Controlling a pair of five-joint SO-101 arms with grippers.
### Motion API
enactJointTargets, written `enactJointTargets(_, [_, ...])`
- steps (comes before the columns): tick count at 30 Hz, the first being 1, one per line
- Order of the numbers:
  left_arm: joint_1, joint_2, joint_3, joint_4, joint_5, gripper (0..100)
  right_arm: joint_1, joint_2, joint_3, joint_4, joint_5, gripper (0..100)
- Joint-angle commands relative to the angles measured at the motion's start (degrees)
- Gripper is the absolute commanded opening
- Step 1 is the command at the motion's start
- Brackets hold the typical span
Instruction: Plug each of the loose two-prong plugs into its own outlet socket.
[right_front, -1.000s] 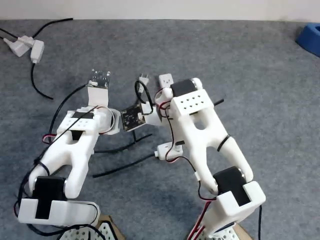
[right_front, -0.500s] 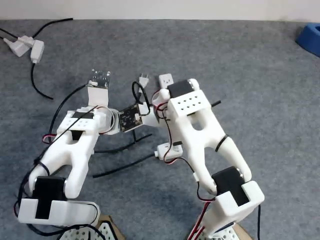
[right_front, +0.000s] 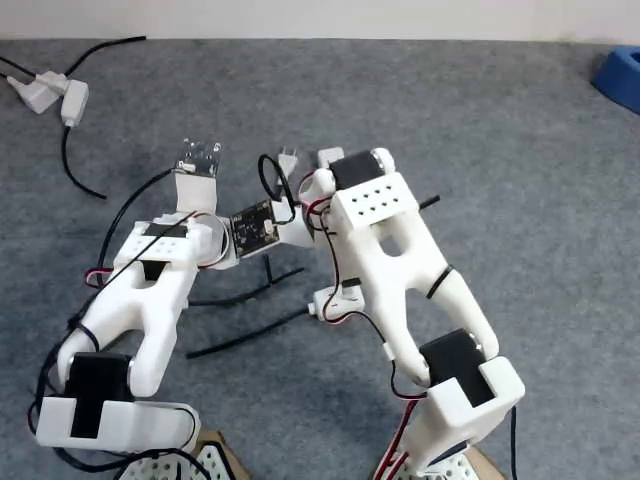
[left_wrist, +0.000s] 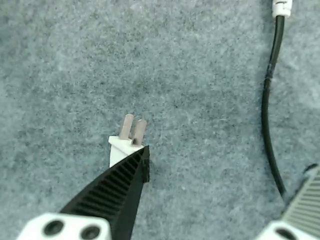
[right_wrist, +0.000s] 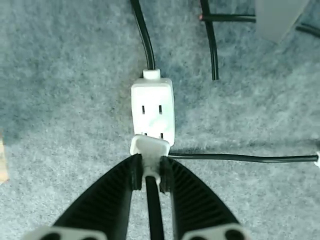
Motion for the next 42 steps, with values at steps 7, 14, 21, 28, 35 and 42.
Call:
enactJointTargets(7, [0.84,-0.13,-1.89,-0.70,-2.73,44,-0.40,-0.57,-2.51,0.04,-0.62,0.9])
enactJointTargets(14, [0.84,-0.13,-1.89,-0.70,-2.73,44,-0.48,-0.66,-0.92,-0.13,-0.18,0.9])
enactJointTargets(21, [0.84,-0.13,-1.89,-0.70,-2.81,44,-0.40,-0.66,-0.92,0.31,2.11,0.9])
enactJointTargets(28, [0.84,-0.13,-1.89,-0.70,-2.90,44,-0.31,-0.57,-0.84,0.40,4.84,0.9])
enactJointTargets(35, [0.84,-0.13,-1.98,0.18,-2.90,44,-0.31,-0.48,2.95,-2.68,5.01,0.9])
enactJointTargets(42, [0.92,-0.13,-1.98,0.44,-2.90,44,-0.22,-0.57,7.43,-7.34,4.84,0.9])
